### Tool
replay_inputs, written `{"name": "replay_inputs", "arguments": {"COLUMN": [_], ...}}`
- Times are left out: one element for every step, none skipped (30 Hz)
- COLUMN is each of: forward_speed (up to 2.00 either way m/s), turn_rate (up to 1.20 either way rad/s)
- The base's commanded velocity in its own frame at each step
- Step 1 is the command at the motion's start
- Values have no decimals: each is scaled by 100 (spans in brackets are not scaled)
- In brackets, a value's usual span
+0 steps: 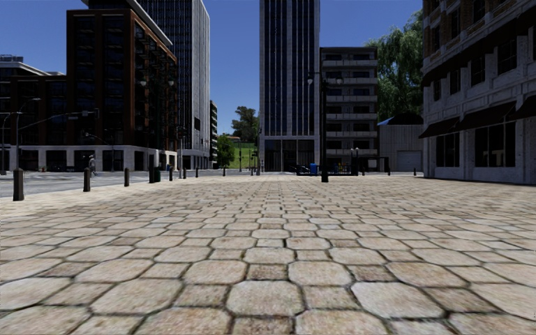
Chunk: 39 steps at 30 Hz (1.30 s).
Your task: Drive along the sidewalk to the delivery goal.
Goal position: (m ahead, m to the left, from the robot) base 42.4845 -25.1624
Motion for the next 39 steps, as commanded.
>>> {"name": "replay_inputs", "arguments": {"forward_speed": [200, 200, 200, 200, 200, 200, 200, 200, 200, 200, 200, 200, 200, 200, 200, 200, 200, 200, 200, 200, 200, 200, 200, 200, 200, 200, 200, 200, 200, 200, 200, 200, 200, 200, 200, 200, 200, 200, 200], "turn_rate": [0, 0, 0, 0, 0, 0, 0, 0, 0, 0, 0, 0, 0, 0, 0, 0, 0, 0, 0, 0, 0, 0, 0, 0, 0, 0, 0, 0, 0, 0, 0, 0, 0, 0, 0, 0, 0, 0, 0]}}
